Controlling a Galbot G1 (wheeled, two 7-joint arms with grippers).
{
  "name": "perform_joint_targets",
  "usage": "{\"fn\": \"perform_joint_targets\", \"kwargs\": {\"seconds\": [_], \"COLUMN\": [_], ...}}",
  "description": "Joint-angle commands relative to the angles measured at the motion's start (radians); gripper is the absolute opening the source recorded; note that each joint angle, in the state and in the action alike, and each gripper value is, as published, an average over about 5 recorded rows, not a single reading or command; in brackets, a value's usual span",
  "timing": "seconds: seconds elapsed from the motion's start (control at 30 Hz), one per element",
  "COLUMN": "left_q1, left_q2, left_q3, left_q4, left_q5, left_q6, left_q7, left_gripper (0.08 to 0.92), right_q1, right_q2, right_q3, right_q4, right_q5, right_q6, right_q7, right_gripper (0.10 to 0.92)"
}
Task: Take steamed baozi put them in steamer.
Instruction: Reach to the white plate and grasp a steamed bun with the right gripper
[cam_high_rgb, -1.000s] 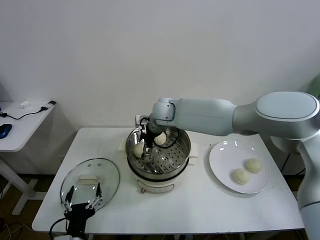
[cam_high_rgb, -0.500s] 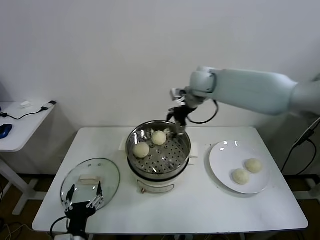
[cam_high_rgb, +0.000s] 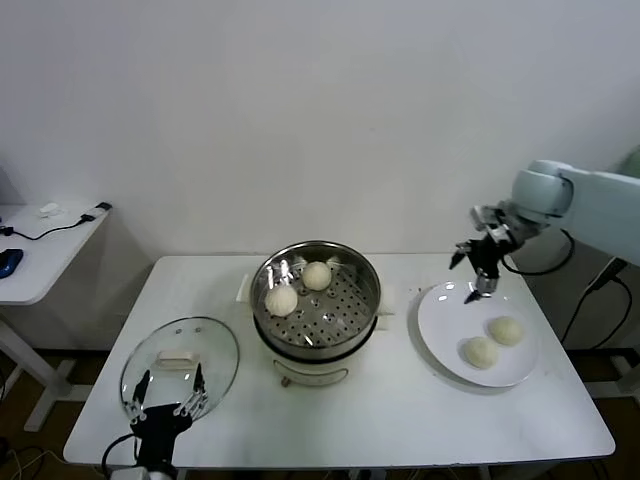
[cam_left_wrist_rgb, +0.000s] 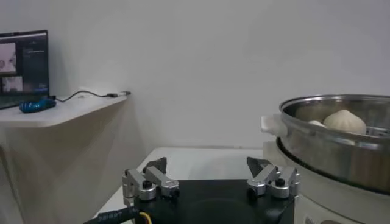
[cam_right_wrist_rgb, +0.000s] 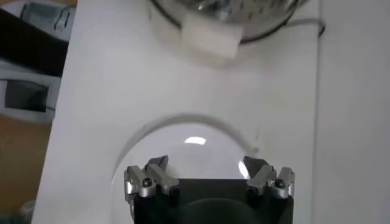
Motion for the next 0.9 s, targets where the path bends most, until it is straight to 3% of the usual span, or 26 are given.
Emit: {"fn": "perform_joint_targets", "kwargs": {"seconds": [0.03, 0.9], "left_q1": [0.002, -0.002], "left_q2": [-0.003, 0.003], "left_q3": [0.0, -0.01], "left_q4": [0.001, 0.029], "left_q5": [0.005, 0.013], "left_q6": [0.0, -0.002], "left_q7": [0.0, 0.002], "left_gripper": [0.823, 0.823], "right_q1": [-0.273, -0.54], "right_q2": [-0.109, 0.03], "right_q3": [0.149, 0.365], "right_q4": [-0.04, -0.211], "right_q5": [-0.18, -0.247], "right_q6": [0.002, -0.03], "right_q7": [0.0, 0.074], "right_gripper": [0.823, 0.823]}}
